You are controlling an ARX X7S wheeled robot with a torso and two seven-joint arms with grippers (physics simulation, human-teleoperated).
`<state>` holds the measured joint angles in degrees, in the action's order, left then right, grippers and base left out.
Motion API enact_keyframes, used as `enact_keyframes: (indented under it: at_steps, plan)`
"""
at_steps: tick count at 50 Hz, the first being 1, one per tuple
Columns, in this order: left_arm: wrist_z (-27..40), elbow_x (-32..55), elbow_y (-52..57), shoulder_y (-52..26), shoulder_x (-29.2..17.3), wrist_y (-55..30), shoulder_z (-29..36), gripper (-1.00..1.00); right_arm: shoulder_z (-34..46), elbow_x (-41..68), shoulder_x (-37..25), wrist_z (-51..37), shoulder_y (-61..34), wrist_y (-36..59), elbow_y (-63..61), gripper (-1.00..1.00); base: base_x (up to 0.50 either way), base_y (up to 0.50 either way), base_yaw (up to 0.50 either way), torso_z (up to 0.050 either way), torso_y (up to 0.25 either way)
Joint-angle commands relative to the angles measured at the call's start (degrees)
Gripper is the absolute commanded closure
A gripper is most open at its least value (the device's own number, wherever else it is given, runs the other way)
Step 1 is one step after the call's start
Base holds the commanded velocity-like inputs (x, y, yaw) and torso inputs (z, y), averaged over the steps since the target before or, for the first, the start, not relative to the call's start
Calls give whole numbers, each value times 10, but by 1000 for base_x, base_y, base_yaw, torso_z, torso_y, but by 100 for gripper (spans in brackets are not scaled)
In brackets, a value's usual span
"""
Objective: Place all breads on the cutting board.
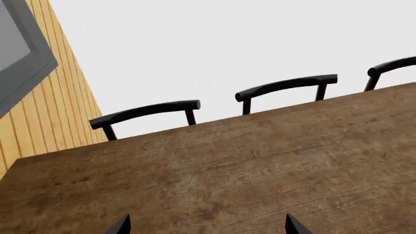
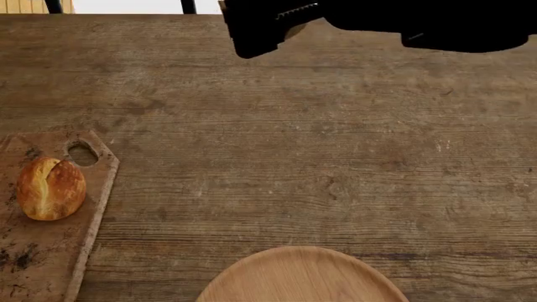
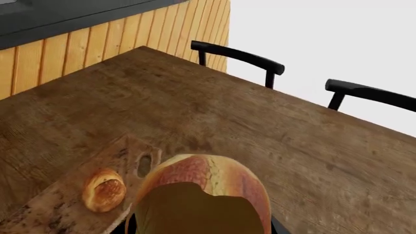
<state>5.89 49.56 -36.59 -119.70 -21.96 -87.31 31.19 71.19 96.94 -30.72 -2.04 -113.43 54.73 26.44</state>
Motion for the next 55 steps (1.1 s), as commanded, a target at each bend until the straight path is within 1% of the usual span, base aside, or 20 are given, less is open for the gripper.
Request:
enact_keyframes:
  at_steps: [1,2,3,9,13,21,25,31,37,39,41,46,50,55]
  plan:
    - [198,263,44,-118,-50,-24,53,-100,15,-60,62,92,-13,-15,70,100,0,24,0,0,0]
    - [207,269,32,-139,-44,-21,51,-100,17,-65,67,100,-9,-21,77,100,0,24,0,0,0]
    - [203,269,32,-151,-40,-24,57,-100,17,-66,70,106,-6,-25,80,100,0,24,0,0,0]
    - [277,322,44,-153,-41,-27,20,-100,21,-78,88,131,-1,-36,100,100,0,25,-1,0,0]
    - [318,361,52,-153,-48,-27,10,-100,29,-89,102,155,-5,-36,120,100,0,25,-3,0,0]
    - [418,460,74,-153,-62,-27,3,-100,57,-126,164,239,-7,-48,184,100,0,26,-3,0,0]
    - [452,499,79,-153,-70,-27,13,-100,63,-135,192,266,-3,-60,214,100,0,26,0,0,0]
    - [464,516,83,-153,-70,-27,19,-100,65,-141,217,290,-12,-65,241,100,0,26,-1,0,0]
    - [505,562,88,-153,-82,-27,21,-100,73,-153,249,324,-2,-77,271,100,0,27,-3,0,0]
    - [534,592,88,-153,-84,-27,19,-100,75,-154,261,333,2,-79,274,100,0,27,0,0,0]
    - [548,607,89,-153,-87,-27,19,-100,75,-154,266,337,3,-80,274,100,0,27,-3,0,0]
    - [549,612,86,-153,-95,-27,24,-100,77,-156,299,356,14,-89,299,100,0,27,-3,0,0]
    - [545,610,87,-153,-95,-27,27,-100,79,-133,307,347,22,-97,286,100,0,28,-3,0,0]
    - [537,604,86,-153,-96,-27,30,-100,133,-73,307,333,27,-128,268,100,0,28,-4,0,0]
